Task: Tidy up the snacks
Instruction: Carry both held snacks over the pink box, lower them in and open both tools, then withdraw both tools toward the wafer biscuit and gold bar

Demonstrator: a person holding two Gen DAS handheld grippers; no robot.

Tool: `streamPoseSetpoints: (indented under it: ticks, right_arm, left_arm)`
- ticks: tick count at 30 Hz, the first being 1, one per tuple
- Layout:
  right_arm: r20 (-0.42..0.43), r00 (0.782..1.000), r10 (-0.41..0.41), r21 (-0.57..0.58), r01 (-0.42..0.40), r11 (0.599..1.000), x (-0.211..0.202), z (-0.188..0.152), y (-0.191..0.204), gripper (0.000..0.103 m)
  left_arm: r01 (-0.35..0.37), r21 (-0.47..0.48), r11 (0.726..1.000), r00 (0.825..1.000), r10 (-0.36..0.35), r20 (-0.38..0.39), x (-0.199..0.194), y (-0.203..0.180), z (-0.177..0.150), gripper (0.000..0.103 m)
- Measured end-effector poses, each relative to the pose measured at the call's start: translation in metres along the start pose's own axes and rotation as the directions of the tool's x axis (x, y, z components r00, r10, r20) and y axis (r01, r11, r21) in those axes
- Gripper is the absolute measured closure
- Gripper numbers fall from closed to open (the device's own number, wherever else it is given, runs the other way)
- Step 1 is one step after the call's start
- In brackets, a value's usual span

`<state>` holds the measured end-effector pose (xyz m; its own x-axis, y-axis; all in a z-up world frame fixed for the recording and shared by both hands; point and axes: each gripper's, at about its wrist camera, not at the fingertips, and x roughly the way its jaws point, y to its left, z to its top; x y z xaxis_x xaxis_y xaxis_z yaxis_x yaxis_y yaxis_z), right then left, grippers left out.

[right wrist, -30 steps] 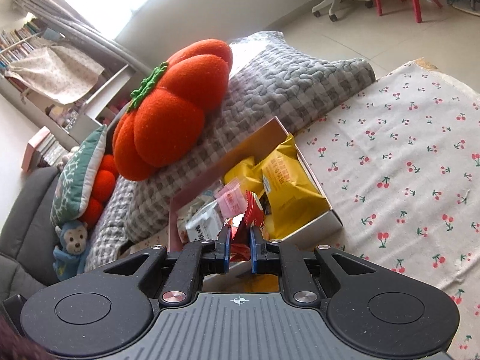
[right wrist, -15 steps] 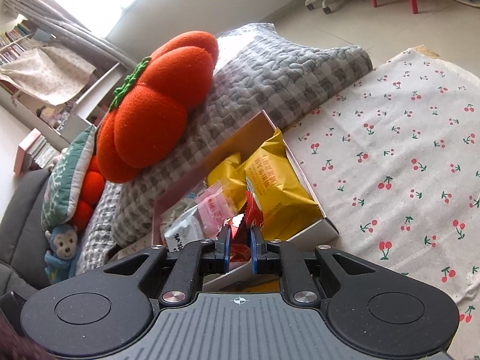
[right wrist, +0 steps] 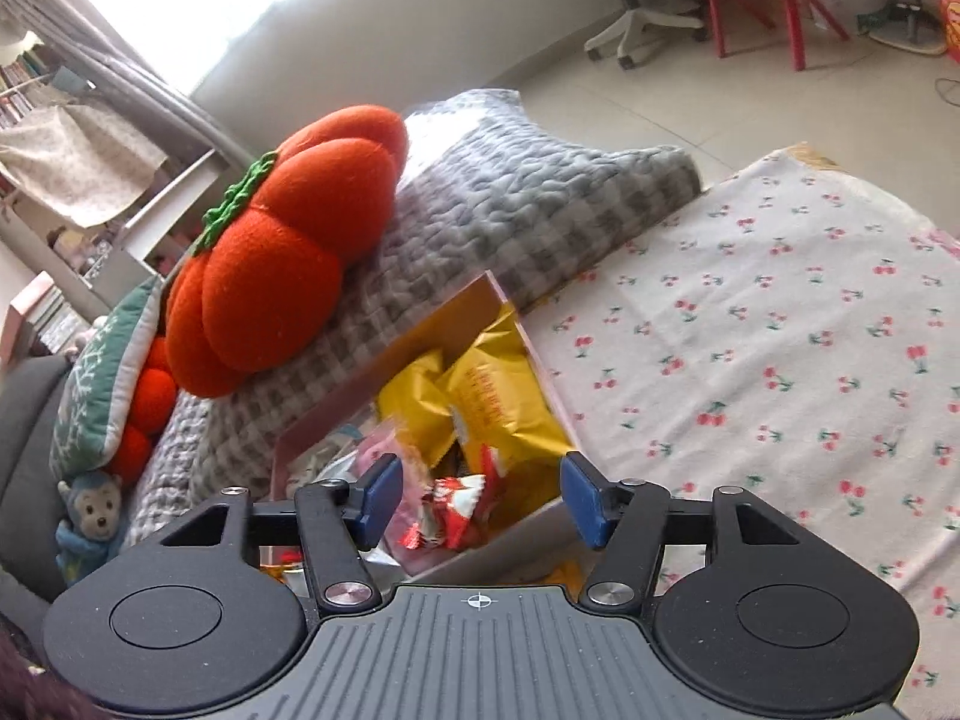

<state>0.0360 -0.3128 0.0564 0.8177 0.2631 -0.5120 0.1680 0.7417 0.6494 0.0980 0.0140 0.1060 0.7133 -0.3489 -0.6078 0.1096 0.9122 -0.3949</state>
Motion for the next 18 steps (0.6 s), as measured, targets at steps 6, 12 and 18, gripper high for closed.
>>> streamPoseSetpoints:
  ticks: [6, 12, 18]
  right_arm:
    - [-0.004, 1.000, -0.009, -0.079, 0.009, 0.997, -0.021, -0.006, -0.001, 0.034]
    - [-0.108, 0.992, -0.066, -0.157, 0.049, 0.986, -0.011, -0.028, -0.002, 0.023]
    - [-0.138, 0.979, -0.153, -0.237, 0.117, 0.964, -0.007, -0.036, 0.002, 0.023]
  left_arm:
    - [-0.122, 0.087, 0.989, 0.992, 0.125, -0.023, -0.015, -0.012, -0.015, 0.036]
    - [-0.170, 0.103, 0.980, 0.976, 0.182, -0.121, -0.012, -0.014, -0.024, 0.020]
    - [-0.201, 0.126, 0.971, 0.963, 0.219, -0.156, -0.006, -0.017, -0.038, 0.014]
